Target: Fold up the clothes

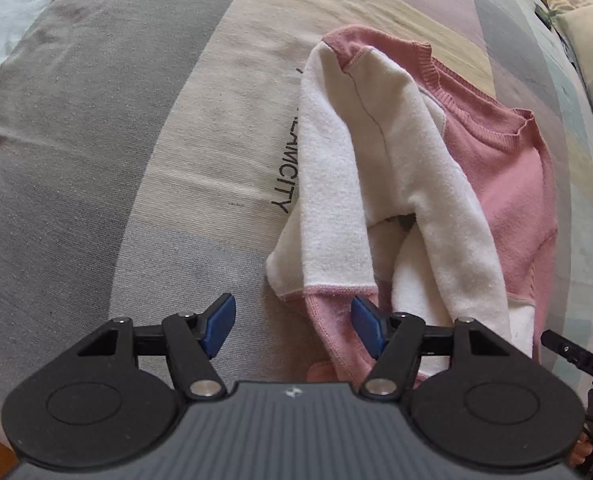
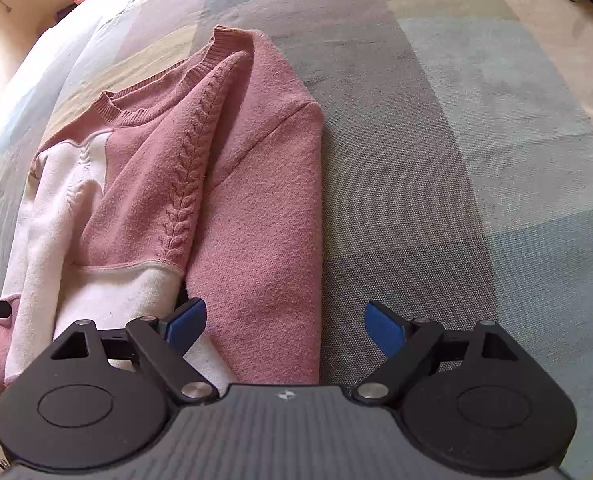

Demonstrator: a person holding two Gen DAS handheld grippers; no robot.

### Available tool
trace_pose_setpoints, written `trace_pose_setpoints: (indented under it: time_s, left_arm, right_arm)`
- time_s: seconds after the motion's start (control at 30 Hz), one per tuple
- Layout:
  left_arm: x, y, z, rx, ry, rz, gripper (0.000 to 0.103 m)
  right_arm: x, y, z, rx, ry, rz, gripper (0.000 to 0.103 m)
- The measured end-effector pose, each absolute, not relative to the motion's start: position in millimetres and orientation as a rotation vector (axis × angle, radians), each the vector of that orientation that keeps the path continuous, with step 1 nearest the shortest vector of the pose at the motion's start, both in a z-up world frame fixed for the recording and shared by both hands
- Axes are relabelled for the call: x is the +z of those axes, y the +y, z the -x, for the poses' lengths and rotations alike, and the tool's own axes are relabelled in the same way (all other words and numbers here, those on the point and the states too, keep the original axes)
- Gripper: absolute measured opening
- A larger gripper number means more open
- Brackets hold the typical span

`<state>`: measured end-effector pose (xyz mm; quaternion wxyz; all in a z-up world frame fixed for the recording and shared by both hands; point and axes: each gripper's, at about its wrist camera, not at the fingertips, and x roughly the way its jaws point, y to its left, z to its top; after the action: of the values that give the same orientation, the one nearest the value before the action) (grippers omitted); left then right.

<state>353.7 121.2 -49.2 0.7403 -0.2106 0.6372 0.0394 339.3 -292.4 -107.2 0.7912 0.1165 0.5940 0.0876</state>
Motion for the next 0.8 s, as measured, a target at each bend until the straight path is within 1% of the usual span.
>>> trace_pose_setpoints:
  time_s: [0.13,0.23,0.33,0.4,0.43,0.53,0.7,0.8]
  left_arm:
    - [-60,103,-350,0.061,1.455,0.478,0.066]
    - [-69,86,-350,0.075,1.496,0.367,0.065]
    - [-67,85,-347,0.137,1.479,0.212,0.065]
    - [-64,92,-346,0.176,1.462,0.14,0.061]
    - [-62,100,-346,0.186,1.461,0.134,0.057]
    - [-63,118,-346,0.191,1.465,0.174,0.054]
    - [-69,137,-347,0.163,1.477,0.301,0.057]
    - [-75,130,-343,0.187,1.467,0.272,0.061]
  right_arm:
    - [-108,-286,-342,0.209,1.284,-0.234,0.09]
    - [-110,-283,-344,0.211,1.292,-0.237,0.09]
    - [-108,-278,-346,0.221,1.292,-0.22,0.09]
    - [-107,-277,-346,0.223,1.291,-0.206,0.09]
    - [-107,-277,-346,0.222,1.29,-0.199,0.091]
    - [-107,-278,-346,0.221,1.288,-0.18,0.091]
    - [-112,-278,-345,0.207,1.302,-0.209,0.091]
    - [-114,-272,-344,0.221,1.31,-0.204,0.091]
